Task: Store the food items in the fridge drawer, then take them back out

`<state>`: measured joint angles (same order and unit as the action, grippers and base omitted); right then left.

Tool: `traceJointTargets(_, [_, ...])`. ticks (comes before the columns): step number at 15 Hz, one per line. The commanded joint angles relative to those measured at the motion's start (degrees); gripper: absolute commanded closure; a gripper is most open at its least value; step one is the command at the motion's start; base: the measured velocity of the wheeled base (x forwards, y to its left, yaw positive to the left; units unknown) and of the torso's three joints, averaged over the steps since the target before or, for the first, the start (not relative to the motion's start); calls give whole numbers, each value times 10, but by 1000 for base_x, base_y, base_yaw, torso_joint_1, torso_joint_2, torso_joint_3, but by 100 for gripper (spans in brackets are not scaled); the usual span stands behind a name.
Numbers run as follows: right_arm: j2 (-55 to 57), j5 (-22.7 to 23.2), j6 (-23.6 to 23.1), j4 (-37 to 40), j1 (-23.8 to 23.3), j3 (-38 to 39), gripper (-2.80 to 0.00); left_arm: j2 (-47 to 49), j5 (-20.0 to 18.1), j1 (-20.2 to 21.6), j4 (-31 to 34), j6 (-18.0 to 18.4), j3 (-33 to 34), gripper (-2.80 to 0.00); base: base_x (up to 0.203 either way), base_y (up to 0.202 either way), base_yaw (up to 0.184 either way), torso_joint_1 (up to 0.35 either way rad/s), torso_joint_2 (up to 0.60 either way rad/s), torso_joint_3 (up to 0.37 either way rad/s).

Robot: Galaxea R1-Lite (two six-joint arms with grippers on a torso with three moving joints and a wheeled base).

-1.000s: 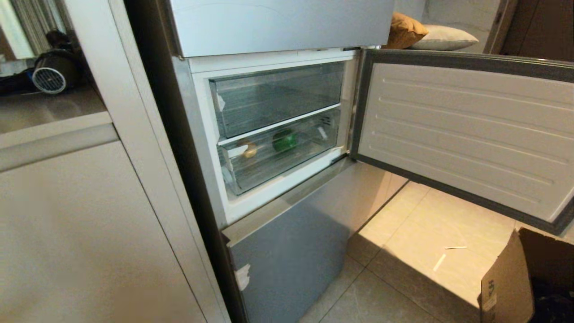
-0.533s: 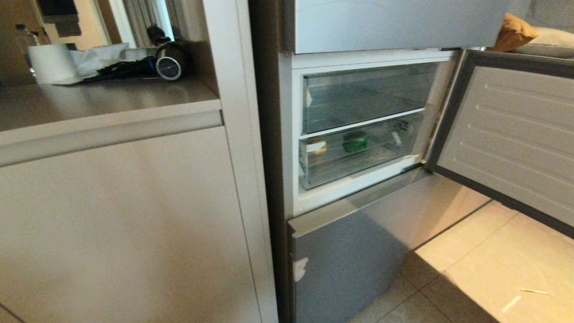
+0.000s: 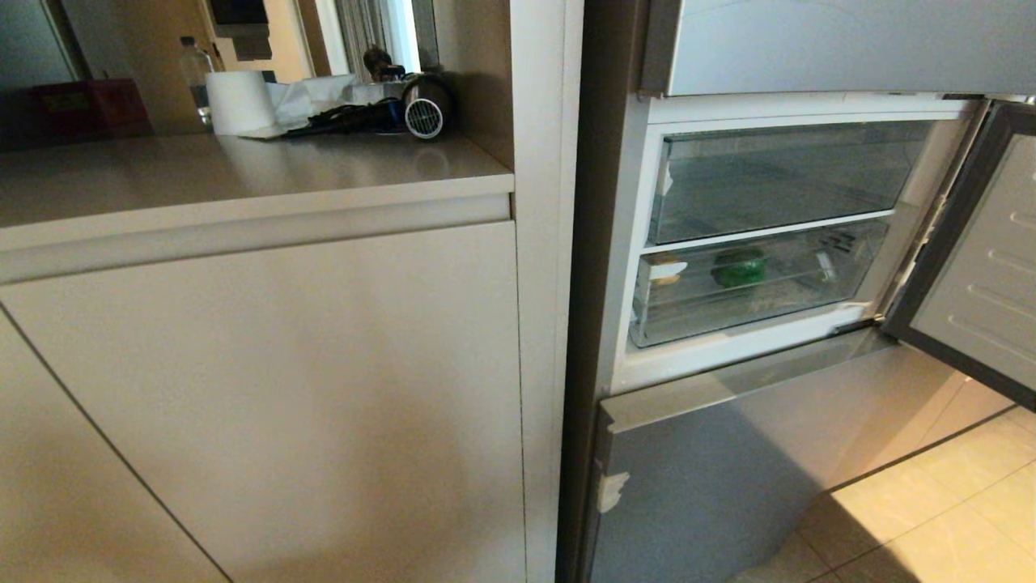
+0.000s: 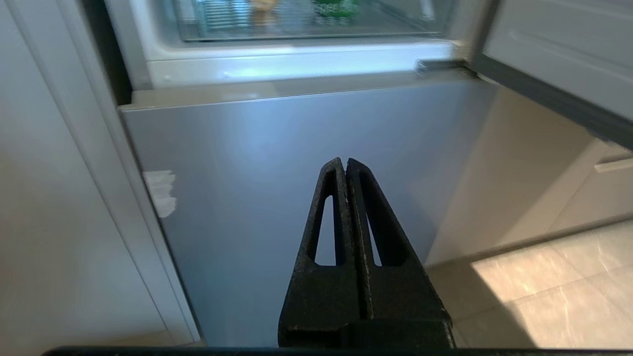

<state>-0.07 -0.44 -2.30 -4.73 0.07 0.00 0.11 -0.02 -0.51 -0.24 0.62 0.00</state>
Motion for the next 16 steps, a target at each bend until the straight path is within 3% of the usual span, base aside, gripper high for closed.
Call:
traceJointTargets(1, [1,2,-1,-1,0,-2,0,1,0,0,0,0,0,0,0,0,0,0,0,0])
traceJointTargets(3, [31,20,6,7,0,-64,0,1,0,0,0,0,0,0,0,0,0,0,0,0])
traceJointTargets(5, [131,54,16,11,1,-113,0,1,0,0,0,0,0,0,0,0,0,0,0,0])
traceJointTargets(10, [471,218,32,-34,6,-201,0,1,0,0,0,0,0,0,0,0,0,0,0,0])
traceJointTargets(11, [530,240,33,-64,7,-208,-280,1,0,0,0,0,0,0,0,0,0,0,0,0])
traceJointTargets(16, [797,300,34,-337,21,-227,-280,1,0,0,0,0,0,0,0,0,0,0,0,0])
